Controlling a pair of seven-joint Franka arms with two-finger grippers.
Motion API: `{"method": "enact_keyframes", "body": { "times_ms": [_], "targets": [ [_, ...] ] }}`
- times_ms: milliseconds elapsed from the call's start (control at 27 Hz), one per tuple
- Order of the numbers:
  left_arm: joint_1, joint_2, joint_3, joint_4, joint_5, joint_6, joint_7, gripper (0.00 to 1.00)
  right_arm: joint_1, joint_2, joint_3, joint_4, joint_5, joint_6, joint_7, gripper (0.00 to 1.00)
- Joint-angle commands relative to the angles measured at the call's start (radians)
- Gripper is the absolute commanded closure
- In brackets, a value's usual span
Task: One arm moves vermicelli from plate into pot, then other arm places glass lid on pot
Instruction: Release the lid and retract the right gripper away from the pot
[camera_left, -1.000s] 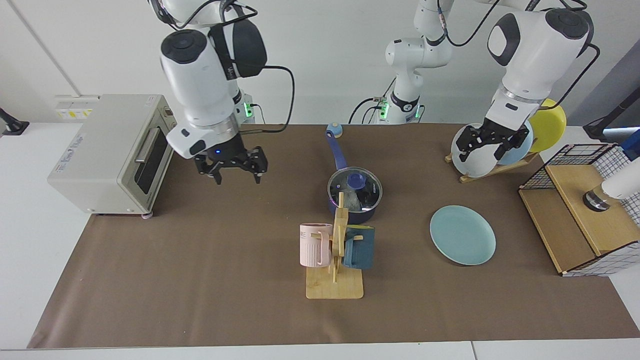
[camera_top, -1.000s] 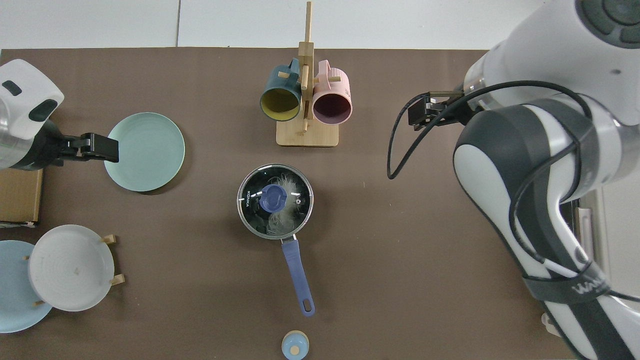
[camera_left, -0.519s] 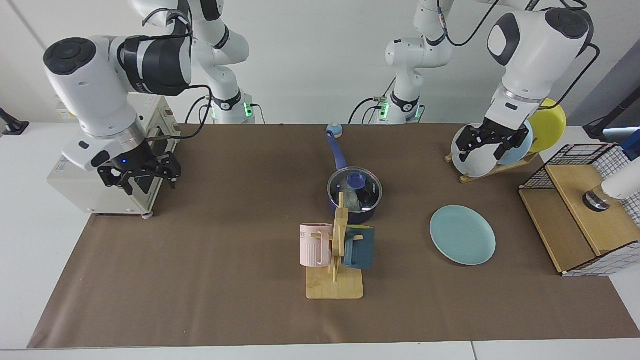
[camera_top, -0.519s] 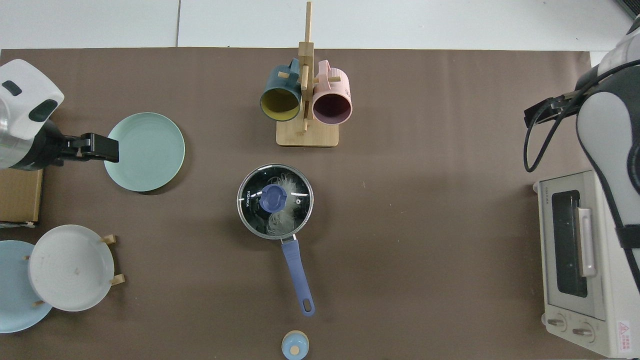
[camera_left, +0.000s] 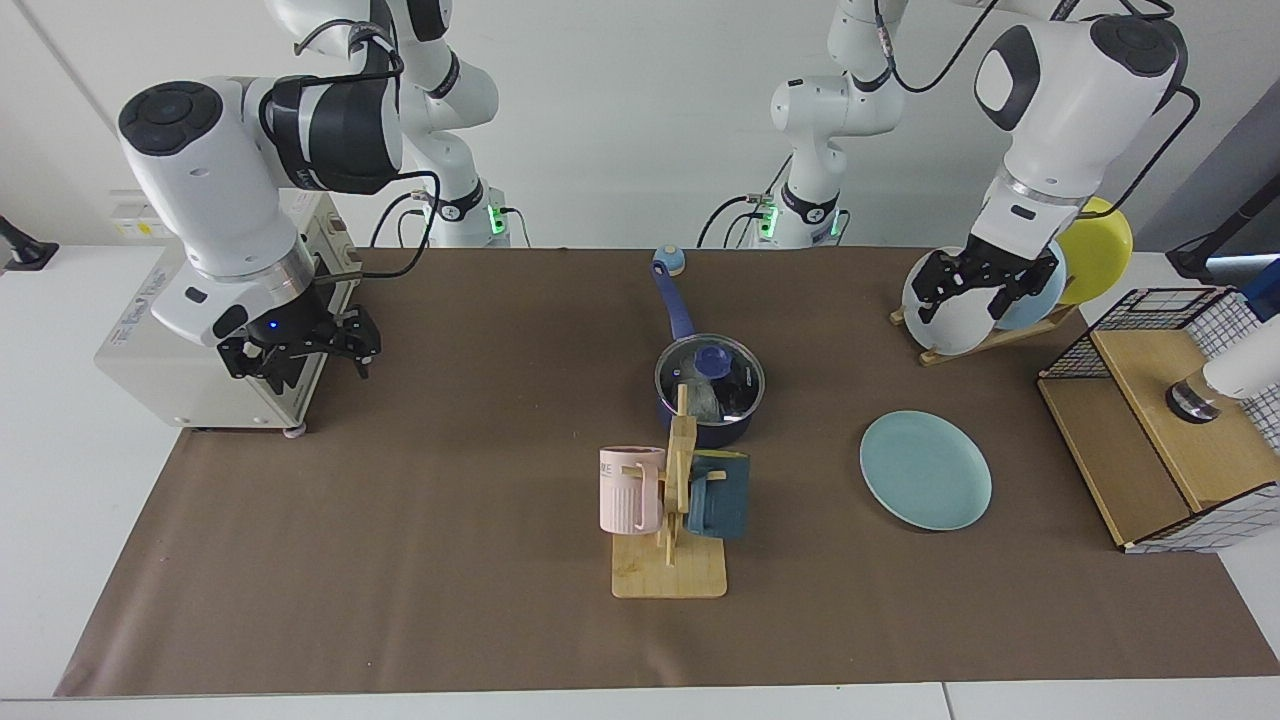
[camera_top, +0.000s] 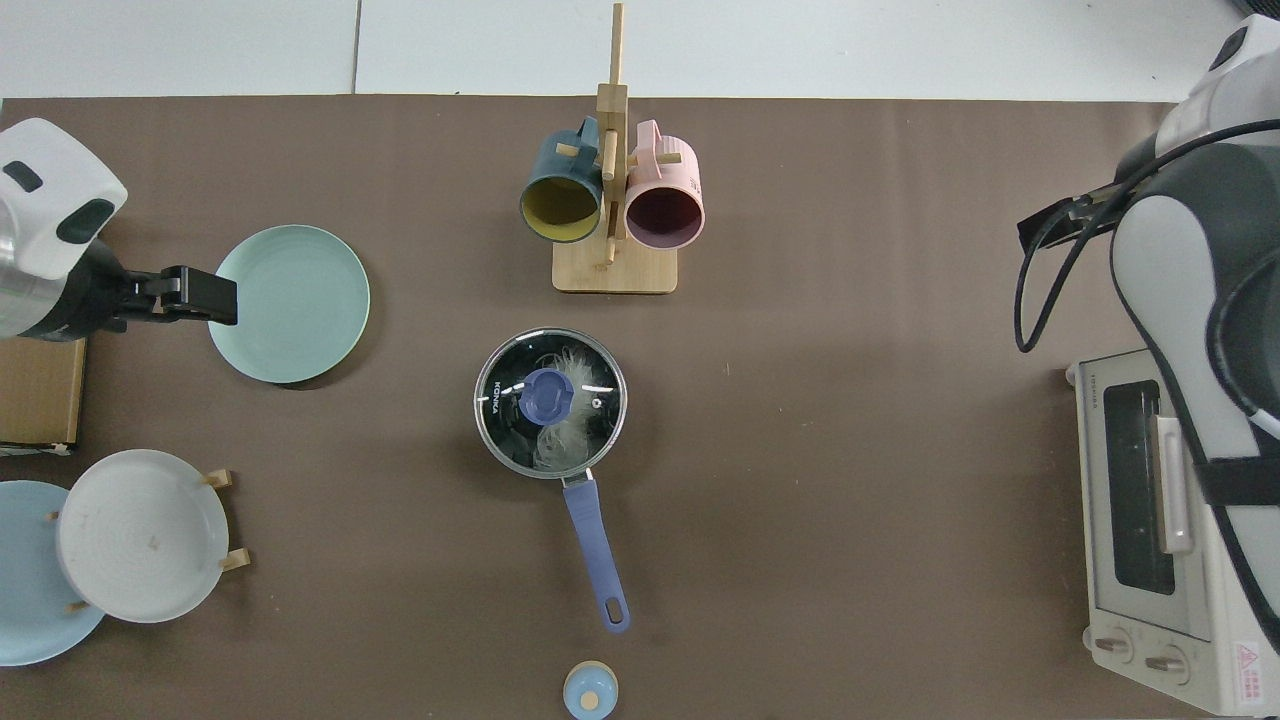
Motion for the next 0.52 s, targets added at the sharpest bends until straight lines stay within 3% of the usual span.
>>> {"method": "enact_keyframes", "body": {
  "times_ms": [0,481],
  "targets": [
    [-0.003,-0.015,0.0,-0.004,0.0,-0.005,-0.014,0.0,-0.026,-0.081,0.008,-0.036,0.022,0.035,-0.001,0.0],
    [-0.003,-0.015,-0.002,-0.004,0.0,-0.006,-0.014,0.0,-0.115,-0.34,0.041,-0.243,0.021,-0.066,0.158,0.0]
  ]
}}
